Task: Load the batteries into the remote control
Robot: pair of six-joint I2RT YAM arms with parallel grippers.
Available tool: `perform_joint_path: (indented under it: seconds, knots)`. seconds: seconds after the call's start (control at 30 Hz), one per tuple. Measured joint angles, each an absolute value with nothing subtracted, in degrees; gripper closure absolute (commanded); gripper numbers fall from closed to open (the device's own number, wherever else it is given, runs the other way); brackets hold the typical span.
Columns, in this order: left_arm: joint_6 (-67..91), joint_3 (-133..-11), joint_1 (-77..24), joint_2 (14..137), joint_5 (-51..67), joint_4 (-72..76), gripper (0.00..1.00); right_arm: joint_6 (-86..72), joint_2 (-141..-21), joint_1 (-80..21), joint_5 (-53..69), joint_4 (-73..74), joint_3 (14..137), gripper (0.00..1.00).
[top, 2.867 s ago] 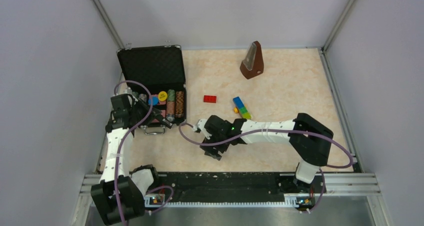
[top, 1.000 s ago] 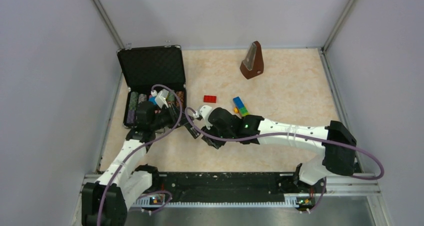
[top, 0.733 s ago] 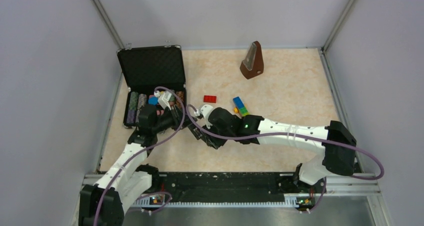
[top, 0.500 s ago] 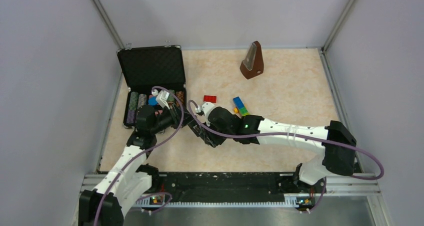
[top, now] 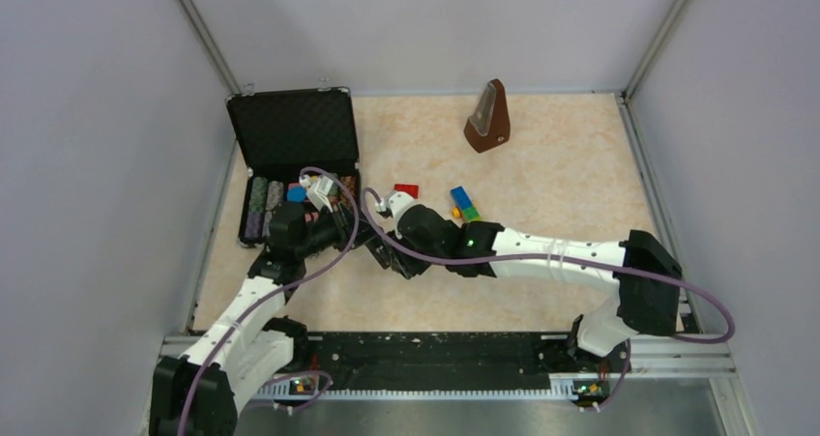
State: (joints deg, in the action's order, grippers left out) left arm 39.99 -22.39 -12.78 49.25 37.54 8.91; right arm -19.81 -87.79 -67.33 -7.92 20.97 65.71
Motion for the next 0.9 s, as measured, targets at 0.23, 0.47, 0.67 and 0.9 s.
perform_joint_path:
  seconds: [0.23,0.47,0.67,0.9]
  knots:
    - [40.1,-23.5,-13.6,50.7,37.4,6.6,1.00,-20.3,-88.3,-67.4,-8.8,20.1,65.8,0.70]
    - [40.1,-24.4,-14.1,50.9,37.2,5.9,1.00,-20.7,-89.4,-67.7,-8.8,19.5,66.4,0.69]
    - [39.8,-24.4,-14.5,51.3,37.0,5.4,1.00,-20.7,-89.7,-67.7,-8.9,19.3,66.5,0.70]
    - [39.1,-24.6,-14.8,51.8,37.0,5.1,1.00,-20.7,-90.1,-67.7,-8.9,19.3,66.5,0.70]
